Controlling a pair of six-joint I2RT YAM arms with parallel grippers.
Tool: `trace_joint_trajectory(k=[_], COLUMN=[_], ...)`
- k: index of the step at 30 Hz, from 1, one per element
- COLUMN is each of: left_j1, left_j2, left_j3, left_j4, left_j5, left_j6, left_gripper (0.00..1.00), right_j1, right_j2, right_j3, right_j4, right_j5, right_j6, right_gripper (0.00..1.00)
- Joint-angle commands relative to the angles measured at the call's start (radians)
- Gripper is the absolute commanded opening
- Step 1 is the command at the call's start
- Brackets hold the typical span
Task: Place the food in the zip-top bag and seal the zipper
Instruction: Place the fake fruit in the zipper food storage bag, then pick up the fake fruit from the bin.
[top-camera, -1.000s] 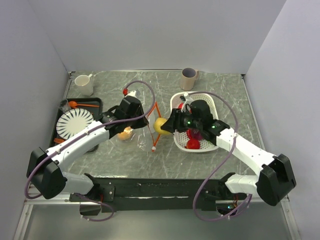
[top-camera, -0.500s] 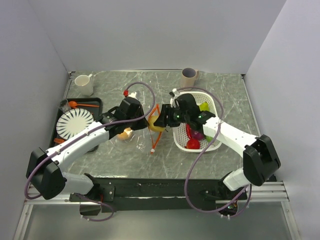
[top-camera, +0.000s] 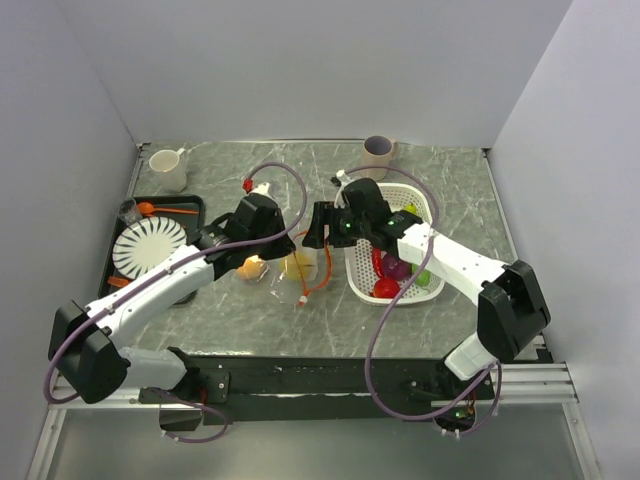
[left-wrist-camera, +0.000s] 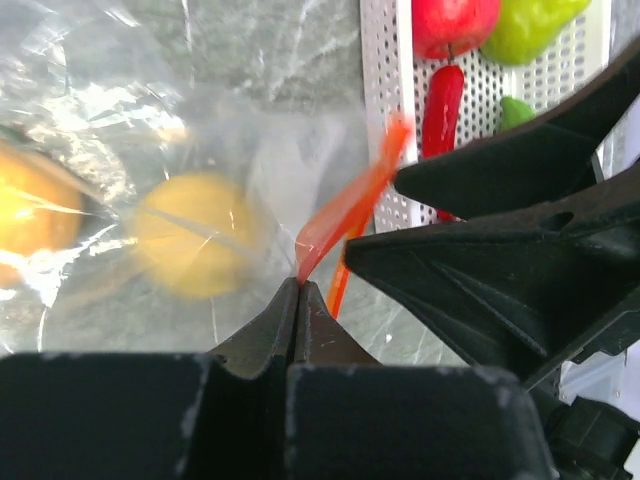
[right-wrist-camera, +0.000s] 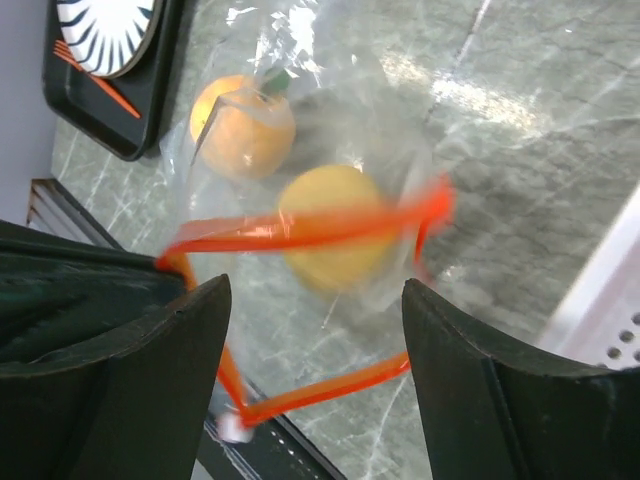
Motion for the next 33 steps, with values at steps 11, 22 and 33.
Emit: trace_joint_trajectory(k=[11, 22, 33], left_j1=[0.005, 0.005, 0.005], left_j2=[-0.060, -0.042, -0.040], left_j3=[0.027, 0.021, 0.015], left_j4=[-0.012, 0.034, 0.034], left_j5=[-0.083, -0.038, -0.024], left_j6=[-0.018, -0.004, -0.004], left_gripper=[0.01, 0.01, 0.01], right_j1=[-0.030, -0.271, -0.319], right_j2=[-0.294, -0.339, -0.216], right_j3=[-0.083, -0.264, -0.278], right_j4=[-0.135, -0.245, -0.222], right_j5=[0.377, 0.422, 0.417], right_j6=[-0.049, -0.027, -0.011], right_gripper=[0.91, 0.99, 0.98])
